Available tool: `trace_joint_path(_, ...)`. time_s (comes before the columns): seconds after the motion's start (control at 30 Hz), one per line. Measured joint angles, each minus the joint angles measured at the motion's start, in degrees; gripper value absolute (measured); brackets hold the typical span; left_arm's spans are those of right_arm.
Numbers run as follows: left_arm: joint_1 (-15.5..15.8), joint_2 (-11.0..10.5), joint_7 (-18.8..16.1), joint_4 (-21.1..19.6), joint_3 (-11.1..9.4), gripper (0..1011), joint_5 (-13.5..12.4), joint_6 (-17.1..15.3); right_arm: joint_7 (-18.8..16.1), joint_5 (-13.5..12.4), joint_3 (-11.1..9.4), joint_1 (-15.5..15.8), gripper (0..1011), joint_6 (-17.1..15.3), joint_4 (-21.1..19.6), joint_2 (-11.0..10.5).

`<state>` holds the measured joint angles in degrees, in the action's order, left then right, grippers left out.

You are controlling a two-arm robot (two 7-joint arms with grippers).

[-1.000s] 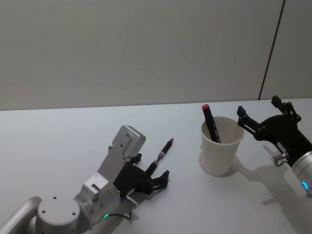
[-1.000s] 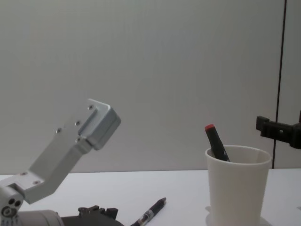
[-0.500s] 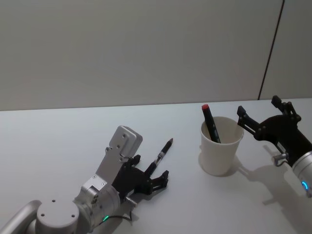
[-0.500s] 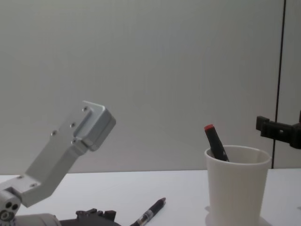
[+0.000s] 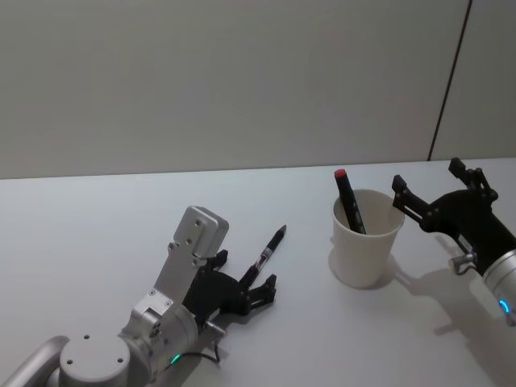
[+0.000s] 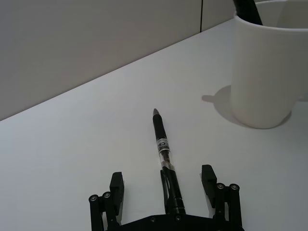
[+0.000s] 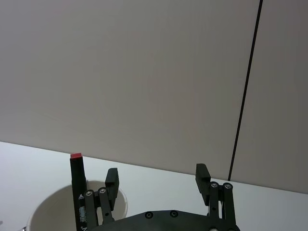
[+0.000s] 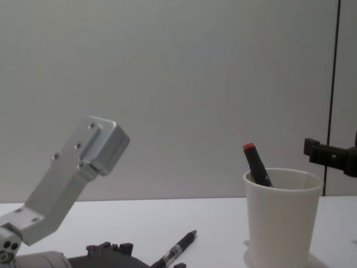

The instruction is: Place the pen into the pen holder.

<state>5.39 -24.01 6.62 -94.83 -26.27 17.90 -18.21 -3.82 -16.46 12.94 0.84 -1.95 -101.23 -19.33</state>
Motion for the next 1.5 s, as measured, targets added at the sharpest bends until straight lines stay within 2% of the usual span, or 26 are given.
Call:
trace_joint_path(0.2,0.02,0.19,-0.88,-0.03,0.31,1001,-0.36,1.56,0.0,0.0,0.0,0.0,1001,0.0,0.0,0.0)
trace_joint_path(0.6,0.18,0.26,-0.21,-0.24,0.6,1000,-1.02,2.13,0.0,0.0,0.0,0.0,1001,0.0,0.0,0.0)
trace_joint_path(1.1,1.05,0.56,3.84,-0.07,0.77,1000,-1.46,0.0,0.0,0.0,0.0,0.0,1001,0.0,0.0,0.0)
trace_joint_path(1.5,1.76,1.11,5.35,0.66,0.85,1000,-1.71,-1.2,0.0,0.0,0.0,0.0,1001,0.0,0.0,0.0)
